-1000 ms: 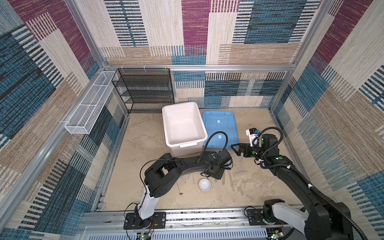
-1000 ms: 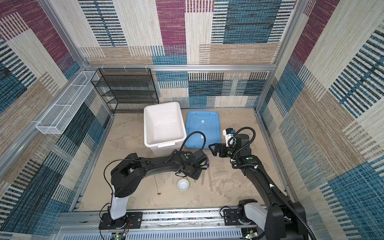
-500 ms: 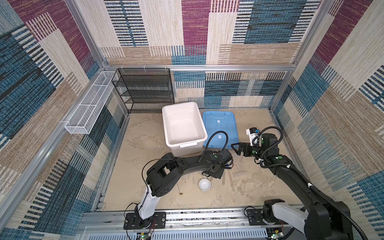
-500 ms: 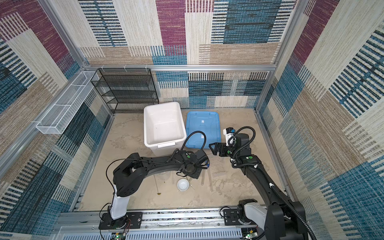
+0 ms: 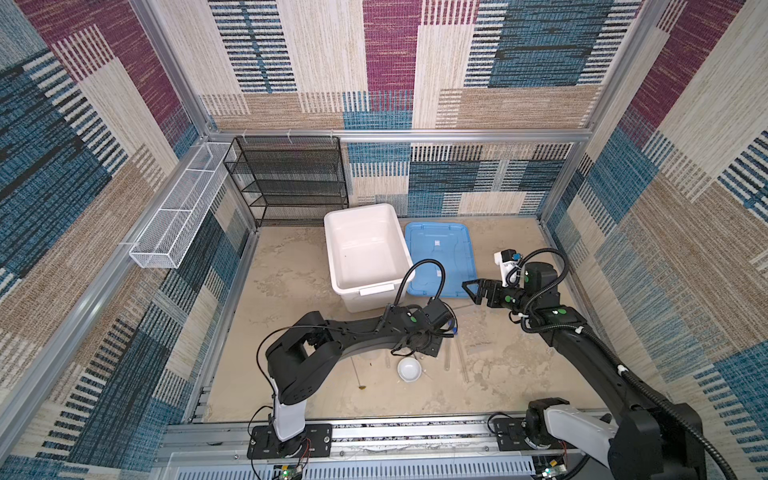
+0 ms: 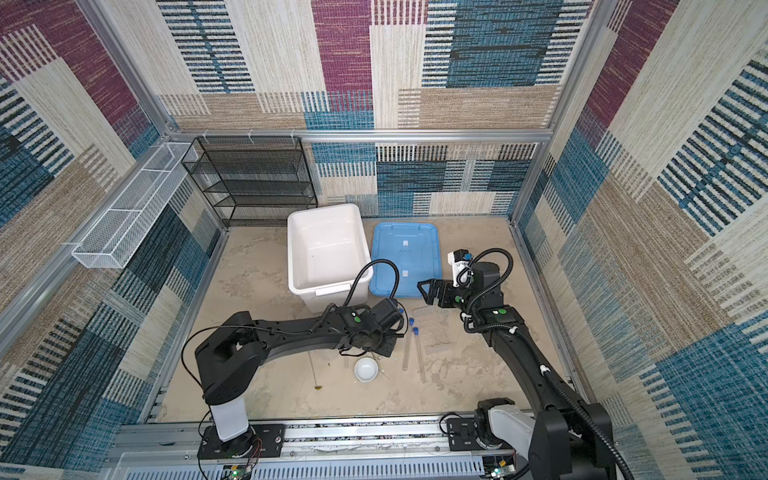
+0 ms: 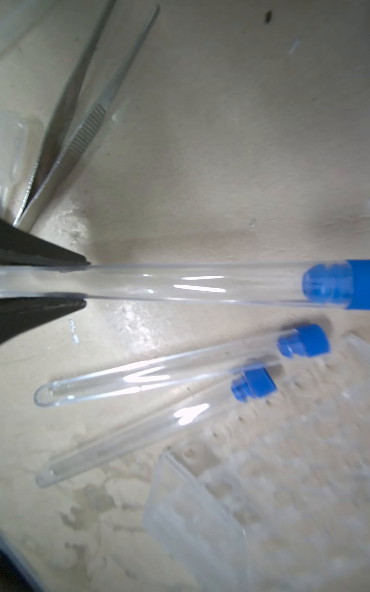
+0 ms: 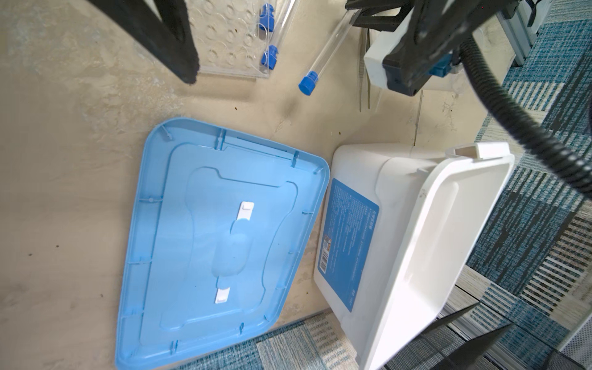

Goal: Organize the chemistry lab equipment
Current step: 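Lift the tube upright with the left gripper while the right gripper grasps its blue cap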

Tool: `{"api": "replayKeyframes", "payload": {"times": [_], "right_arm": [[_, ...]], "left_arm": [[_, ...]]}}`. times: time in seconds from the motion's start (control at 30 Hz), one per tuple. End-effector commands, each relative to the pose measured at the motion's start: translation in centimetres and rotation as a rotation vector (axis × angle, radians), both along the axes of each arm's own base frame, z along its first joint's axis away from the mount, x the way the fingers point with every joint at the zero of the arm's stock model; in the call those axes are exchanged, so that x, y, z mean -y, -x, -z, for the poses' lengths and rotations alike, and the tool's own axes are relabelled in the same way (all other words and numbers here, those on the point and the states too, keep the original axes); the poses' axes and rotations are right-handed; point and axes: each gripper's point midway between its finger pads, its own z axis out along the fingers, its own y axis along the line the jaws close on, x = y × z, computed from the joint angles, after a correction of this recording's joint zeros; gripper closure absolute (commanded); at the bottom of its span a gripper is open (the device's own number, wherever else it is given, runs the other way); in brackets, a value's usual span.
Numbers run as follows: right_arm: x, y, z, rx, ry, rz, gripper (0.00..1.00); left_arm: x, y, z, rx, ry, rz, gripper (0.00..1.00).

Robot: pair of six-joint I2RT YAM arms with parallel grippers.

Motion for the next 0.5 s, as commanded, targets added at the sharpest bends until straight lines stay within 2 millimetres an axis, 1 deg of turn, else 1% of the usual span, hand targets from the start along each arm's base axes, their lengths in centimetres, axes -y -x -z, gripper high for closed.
{"api": "replayKeyframes", "payload": {"times": [0.0, 0.1, 0.2, 0.3, 0.4, 0.47], "right_arm": [[-0.6, 0.1, -1.7, 0.016, -0.031, -0.027, 0.0], [-1.1, 0.3, -2.7, 0.02, -0.043, -0.063, 0.0], [-2.3, 1.0, -3.1, 0.001, -0.083, -0.148, 0.02], [-3.2, 1.3, -2.2, -0.059, -0.113, -0.206, 0.05], [-4.3, 1.6, -1.3, -0.108, -0.139, -0.269, 0.12], [-5.2, 1.8, -0.8, -0.13, -0.134, -0.301, 0.14]], "left_arm": [[2.5, -1.2, -2.9, 0.11, 0.164, 0.052, 0.86], [2.8, -1.2, -4.0, 0.163, 0.23, 0.083, 0.86], [2.7, -1.2, -5.2, 0.23, 0.29, 0.098, 0.86], [2.3, -1.4, -6.3, 0.301, 0.33, 0.108, 0.86], [2.1, -1.2, -6.7, 0.339, 0.335, 0.143, 0.86], [2.0, -1.1, -6.8, 0.354, 0.338, 0.158, 0.86]]}}
